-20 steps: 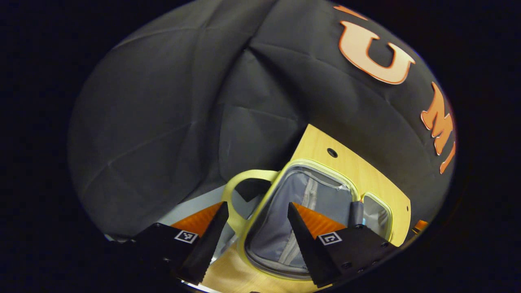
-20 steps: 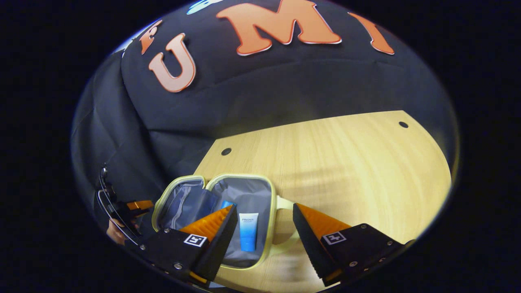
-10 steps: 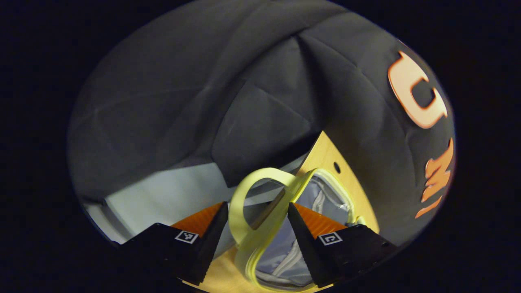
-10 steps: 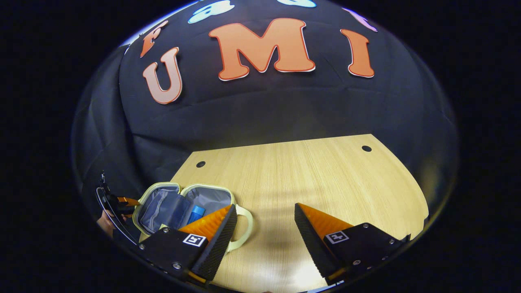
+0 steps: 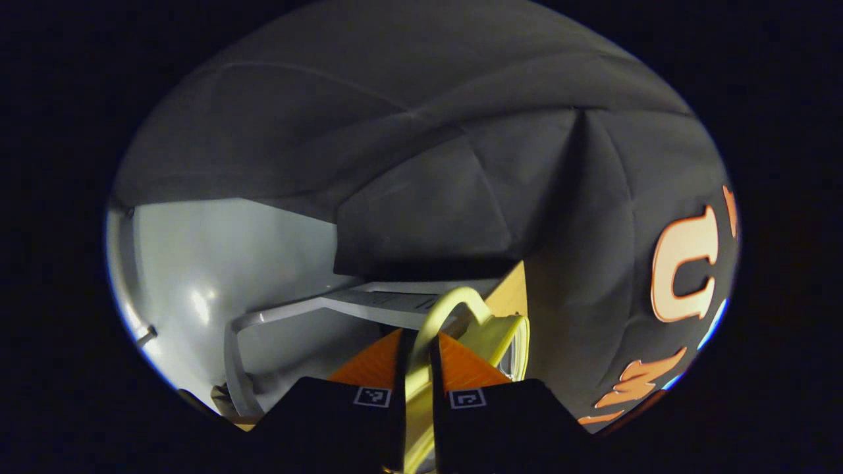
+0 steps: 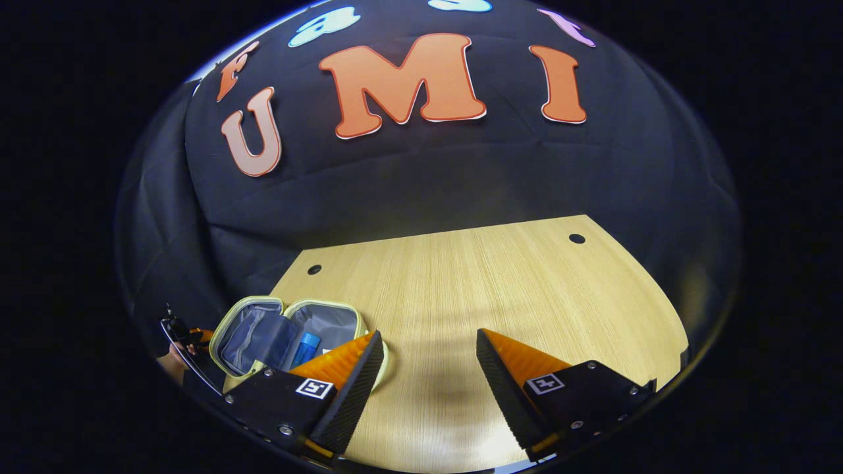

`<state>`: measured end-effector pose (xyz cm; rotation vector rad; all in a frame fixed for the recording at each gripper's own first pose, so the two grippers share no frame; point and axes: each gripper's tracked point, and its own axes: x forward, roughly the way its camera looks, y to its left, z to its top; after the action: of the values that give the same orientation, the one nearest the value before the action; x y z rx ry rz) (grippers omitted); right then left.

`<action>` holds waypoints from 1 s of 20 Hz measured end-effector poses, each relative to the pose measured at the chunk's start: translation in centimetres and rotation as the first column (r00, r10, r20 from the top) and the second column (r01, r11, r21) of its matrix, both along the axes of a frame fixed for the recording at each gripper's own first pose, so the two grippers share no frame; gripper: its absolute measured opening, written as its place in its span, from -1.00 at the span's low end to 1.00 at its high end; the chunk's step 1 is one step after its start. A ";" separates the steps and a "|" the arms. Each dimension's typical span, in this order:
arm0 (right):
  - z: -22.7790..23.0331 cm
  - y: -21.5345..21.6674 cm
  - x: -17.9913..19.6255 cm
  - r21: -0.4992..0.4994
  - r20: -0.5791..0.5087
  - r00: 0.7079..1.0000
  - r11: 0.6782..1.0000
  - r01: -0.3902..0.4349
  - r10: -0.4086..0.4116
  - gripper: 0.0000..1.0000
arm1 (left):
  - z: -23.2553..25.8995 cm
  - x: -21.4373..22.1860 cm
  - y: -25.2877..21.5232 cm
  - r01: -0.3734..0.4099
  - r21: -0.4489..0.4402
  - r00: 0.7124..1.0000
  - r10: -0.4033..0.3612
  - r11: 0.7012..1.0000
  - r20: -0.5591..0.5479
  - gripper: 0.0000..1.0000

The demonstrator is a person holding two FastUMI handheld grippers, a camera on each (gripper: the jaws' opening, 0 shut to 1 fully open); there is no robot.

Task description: First open the suitcase, pack the skin care products into it, and then close the suitcase.

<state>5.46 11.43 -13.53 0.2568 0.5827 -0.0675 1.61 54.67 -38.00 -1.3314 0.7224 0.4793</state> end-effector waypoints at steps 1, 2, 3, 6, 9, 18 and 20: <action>0.0 -0.1 -0.1 0.002 0.000 1.000 1.000 -0.002 0.002 0.82 | 0.9 -0.1 0.7 0.010 0.033 0.999 -0.011 0.999 0.036 -0.64; -0.1 -0.3 -0.1 0.006 0.000 1.000 1.000 -0.004 0.004 0.82 | 1.7 -0.1 1.3 0.015 0.085 0.998 -0.020 0.996 0.058 -0.65; -0.2 -0.3 -0.1 0.011 -0.001 1.000 1.000 -0.010 0.010 0.82 | 2.4 0.9 1.0 0.009 0.116 0.996 -0.018 0.993 0.085 -0.94; 0.1 -0.6 0.3 0.012 0.011 1.000 1.000 -0.024 0.024 0.82 | 7.0 2.2 -0.5 0.051 0.192 0.988 -0.078 0.980 0.135 -0.95; 1.0 -1.0 0.7 0.013 0.042 0.998 0.999 -0.044 0.044 0.82 | 11.9 3.0 -1.8 0.087 0.245 0.972 -0.137 0.966 0.193 -0.96; 2.4 -3.8 2.0 0.020 0.115 0.991 0.998 -0.064 0.061 0.82 | 23.2 5.8 -8.6 0.225 0.456 0.901 -0.362 0.861 0.240 -0.96; 2.7 -4.4 2.1 0.014 0.130 0.989 0.997 -0.074 0.072 0.82 | 25.8 5.8 -11.4 0.250 0.484 0.876 -0.409 0.839 0.256 -0.96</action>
<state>7.60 6.98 -10.83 0.2562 0.4630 0.0253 7.39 43.22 -12.20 -0.8055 0.4933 0.0974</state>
